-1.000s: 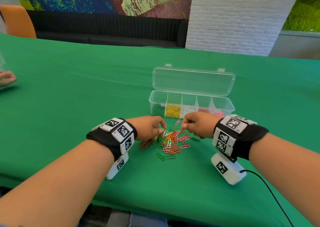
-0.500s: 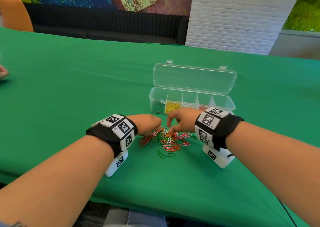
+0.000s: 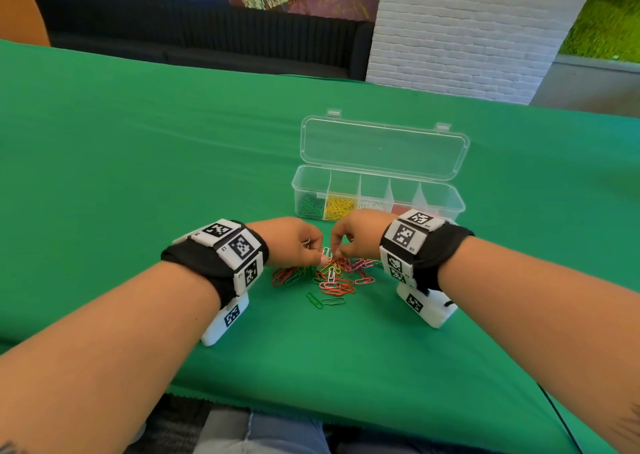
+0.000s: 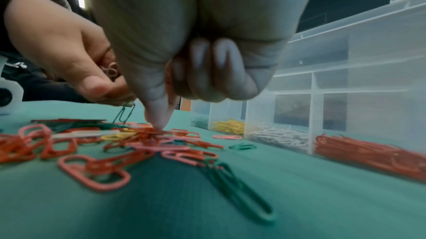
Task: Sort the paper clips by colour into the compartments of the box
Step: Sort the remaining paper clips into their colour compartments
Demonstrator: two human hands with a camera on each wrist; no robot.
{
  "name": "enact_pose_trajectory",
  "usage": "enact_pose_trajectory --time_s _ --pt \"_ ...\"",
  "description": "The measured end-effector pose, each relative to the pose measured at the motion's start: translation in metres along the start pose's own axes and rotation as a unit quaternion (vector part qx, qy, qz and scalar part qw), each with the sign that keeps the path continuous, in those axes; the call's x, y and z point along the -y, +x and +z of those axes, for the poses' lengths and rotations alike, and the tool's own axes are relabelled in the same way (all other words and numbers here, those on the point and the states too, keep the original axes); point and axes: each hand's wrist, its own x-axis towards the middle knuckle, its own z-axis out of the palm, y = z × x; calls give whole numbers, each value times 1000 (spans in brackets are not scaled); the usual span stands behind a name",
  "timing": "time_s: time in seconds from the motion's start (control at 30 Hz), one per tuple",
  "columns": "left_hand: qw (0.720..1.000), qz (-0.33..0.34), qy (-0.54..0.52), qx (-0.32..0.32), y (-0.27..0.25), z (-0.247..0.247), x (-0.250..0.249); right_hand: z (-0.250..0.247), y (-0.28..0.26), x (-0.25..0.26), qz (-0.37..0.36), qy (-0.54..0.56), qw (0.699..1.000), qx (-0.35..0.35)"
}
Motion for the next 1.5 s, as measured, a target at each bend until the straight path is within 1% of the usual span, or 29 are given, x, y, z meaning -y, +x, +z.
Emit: enact_pose_trajectory --time_s 0.17,0.23,0.33,0.4,0.47,0.53,0.7,0.83,0.93,1.0,1.1,1.17,1.2,1.27,1.37,1.43,1.5 --pt "998 53 -15 23 -3 0 0 0 2 3 3 -28 1000 13" --pt "997 64 -12 31 -2 0 0 -1 3 4 7 -37 999 15" --pt "996 72 6 43 -2 0 -1 0 3 0 10 -23 1000 15" --pt "996 77 26 43 -2 0 -2 1 1 -4 17 0 1000 3" --pt "995 81 48 40 -1 2 -2 0 0 -7 19 19 1000 -14" --pt "994 81 64 36 0 3 -2 -1 1 -8 15 19 1000 -16" --pt "993 73 85 32 3 2 -1 -2 8 -3 10 -15 999 27" --pt "993 74 78 39 3 2 2 -2 11 0 13 -20 999 29" --pt "993 71 79 45 3 2 1 -1 10 2 34 -18 998 46" --pt "993 71 77 46 2 3 1 1 10 -1 50 5 998 45" --pt "996 76 51 14 0 3 1 -2 6 -6 84 62 994 20" --pt "998 64 19 -14 -1 2 -1 -7 5 -6 126 109 986 26" --pt "998 52 4 -22 -1 1 -2 -8 4 -6 156 146 976 29" --pt "999 27 -25 -26 -3 -3 -3 -9 0 -8 204 251 946 35" --pt "996 -17 -79 -34 -6 -15 -1 -10 -8 -15 200 391 898 36" --pt "985 -45 -157 -49 -8 -23 3 -11 -11 -18 193 426 883 27" --pt "964 -71 -252 -56 -9 -30 8 -12 -12 -18 184 454 872 21"
